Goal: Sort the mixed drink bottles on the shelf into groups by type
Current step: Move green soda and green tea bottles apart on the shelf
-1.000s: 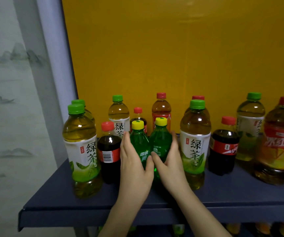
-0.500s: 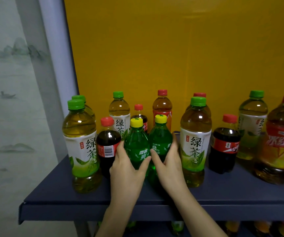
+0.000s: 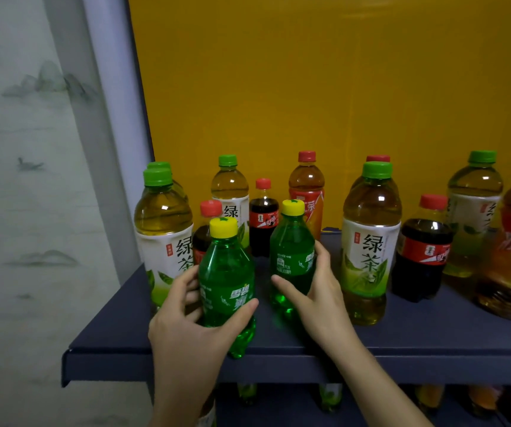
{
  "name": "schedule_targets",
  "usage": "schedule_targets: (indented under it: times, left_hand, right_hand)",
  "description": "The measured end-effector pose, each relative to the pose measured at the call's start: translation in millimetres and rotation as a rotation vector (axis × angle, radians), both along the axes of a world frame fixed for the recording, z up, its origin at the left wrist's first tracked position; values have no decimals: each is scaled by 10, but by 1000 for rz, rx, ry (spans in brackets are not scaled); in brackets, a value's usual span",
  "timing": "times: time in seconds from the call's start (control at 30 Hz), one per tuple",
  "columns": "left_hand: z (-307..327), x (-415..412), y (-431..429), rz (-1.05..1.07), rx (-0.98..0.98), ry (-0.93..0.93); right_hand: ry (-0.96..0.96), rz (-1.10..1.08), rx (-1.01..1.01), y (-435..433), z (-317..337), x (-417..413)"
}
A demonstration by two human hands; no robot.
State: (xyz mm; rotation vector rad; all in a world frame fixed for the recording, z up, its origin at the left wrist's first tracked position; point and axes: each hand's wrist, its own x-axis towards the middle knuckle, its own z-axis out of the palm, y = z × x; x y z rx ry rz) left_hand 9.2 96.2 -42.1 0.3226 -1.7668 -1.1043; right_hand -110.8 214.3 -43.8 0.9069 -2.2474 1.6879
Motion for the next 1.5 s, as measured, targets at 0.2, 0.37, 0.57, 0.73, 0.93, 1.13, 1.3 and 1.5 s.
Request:
schedule_targets:
  times: [0.2, 0.37, 0.57, 0.73, 0.93, 1.13, 1.3, 1.5]
  left_hand:
    - [37, 144, -73, -86, 25, 54]
    - [190, 155, 42, -217, 28, 44]
    - [323, -28, 598, -447, 19, 31]
    - [396, -252, 1350, -620, -28, 10]
    - [373, -626, 2554, -753, -22, -6]
    - [180, -902, 3816, -852, 6, -27]
    - [107, -1115, 4747, -943, 6, -37]
    - [134, -1451, 5743, -1027, -21, -42]
  right_hand:
    - [21, 79, -30, 173, 0, 368]
    - [-78, 111, -106, 586, 48, 616]
    - [-129, -51, -202, 1385, 158, 700]
    - [-110, -263, -244, 2265, 166, 712]
    - [-80, -462, -260, 3526, 173, 812]
    - [-62, -644, -226, 4828, 56, 955]
    - [-58, -811, -163, 5837, -22, 1010]
    - [-31, -958, -106, 6808, 24, 889]
